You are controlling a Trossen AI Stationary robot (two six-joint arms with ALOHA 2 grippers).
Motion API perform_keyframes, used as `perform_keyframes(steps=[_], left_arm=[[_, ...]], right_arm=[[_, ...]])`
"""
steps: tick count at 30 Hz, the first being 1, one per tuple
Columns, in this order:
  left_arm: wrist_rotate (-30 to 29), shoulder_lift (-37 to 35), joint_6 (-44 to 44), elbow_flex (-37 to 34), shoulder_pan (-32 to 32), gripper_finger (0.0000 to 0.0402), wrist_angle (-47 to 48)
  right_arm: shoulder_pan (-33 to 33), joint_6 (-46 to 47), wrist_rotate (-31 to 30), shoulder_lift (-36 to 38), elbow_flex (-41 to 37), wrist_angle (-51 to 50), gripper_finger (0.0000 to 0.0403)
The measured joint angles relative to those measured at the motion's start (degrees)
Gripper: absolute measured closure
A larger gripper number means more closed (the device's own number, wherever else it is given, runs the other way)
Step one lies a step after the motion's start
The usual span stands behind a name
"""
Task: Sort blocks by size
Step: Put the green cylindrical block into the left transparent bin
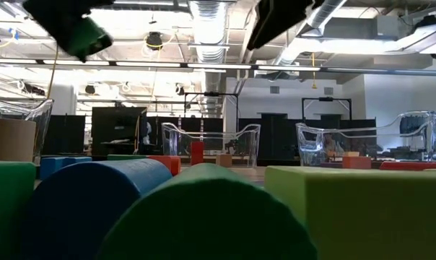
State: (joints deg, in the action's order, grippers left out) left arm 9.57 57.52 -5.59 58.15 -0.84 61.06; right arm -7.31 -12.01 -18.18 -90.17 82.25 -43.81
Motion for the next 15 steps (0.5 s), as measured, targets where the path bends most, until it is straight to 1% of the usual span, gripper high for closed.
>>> perform_keyframes(steps=[8, 15], left_arm=[[0.4, -4.9, 14.4, -11.3, 6.9, 0.0278, 1.1], [0.0, -9.2, 23.1, -14.4, 11.3, 0.0278, -1.1]], right_arm=[[0.0, 0.1, 0.0, 0.0, -4.3, 0.2, 0.0132], [0.0, 0.2, 0.0, 0.0, -4.9, 0.3, 0.0132]])
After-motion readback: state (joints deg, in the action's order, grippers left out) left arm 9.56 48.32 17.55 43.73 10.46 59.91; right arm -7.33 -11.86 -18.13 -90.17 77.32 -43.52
